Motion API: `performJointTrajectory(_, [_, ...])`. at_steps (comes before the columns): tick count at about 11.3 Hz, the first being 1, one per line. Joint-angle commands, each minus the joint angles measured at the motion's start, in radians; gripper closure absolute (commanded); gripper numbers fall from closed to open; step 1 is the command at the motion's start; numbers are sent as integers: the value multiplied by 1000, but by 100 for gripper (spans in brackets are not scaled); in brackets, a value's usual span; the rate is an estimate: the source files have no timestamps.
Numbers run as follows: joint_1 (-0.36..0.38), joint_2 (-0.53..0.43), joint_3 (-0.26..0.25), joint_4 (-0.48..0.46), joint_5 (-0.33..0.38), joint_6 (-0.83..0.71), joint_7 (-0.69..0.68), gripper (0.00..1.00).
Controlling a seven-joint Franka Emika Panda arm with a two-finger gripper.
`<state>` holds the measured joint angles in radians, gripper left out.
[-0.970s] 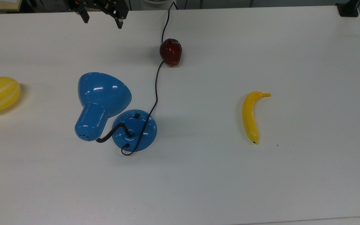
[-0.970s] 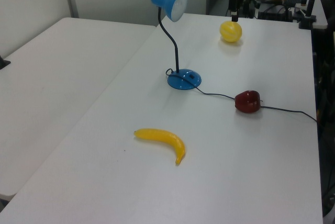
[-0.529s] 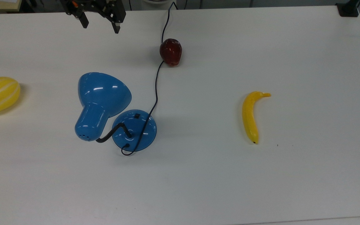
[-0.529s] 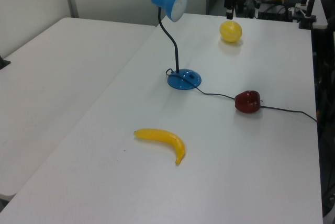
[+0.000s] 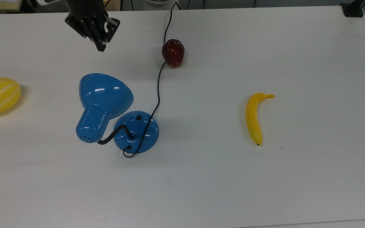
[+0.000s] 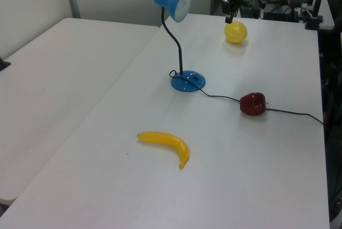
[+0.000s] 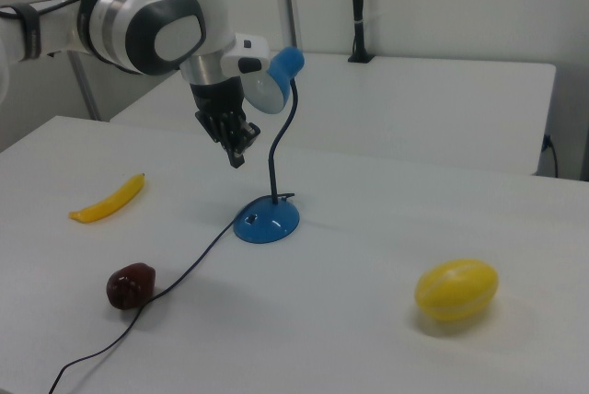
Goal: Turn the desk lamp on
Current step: 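Move the gripper toward the blue lamp's round base, then lower the gripper onto the switch on the lamp base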
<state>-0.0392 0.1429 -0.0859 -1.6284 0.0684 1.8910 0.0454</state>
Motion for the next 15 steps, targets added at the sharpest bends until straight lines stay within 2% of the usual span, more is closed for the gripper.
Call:
performJointTrajectory(1, [9, 65, 24, -13, 11, 155, 2, 100])
performJointTrajectory(9, [12, 262, 83, -5, -1, 373, 13, 100])
performJointTrajectory(15, [30, 322, 95, -2, -28, 376, 7, 100])
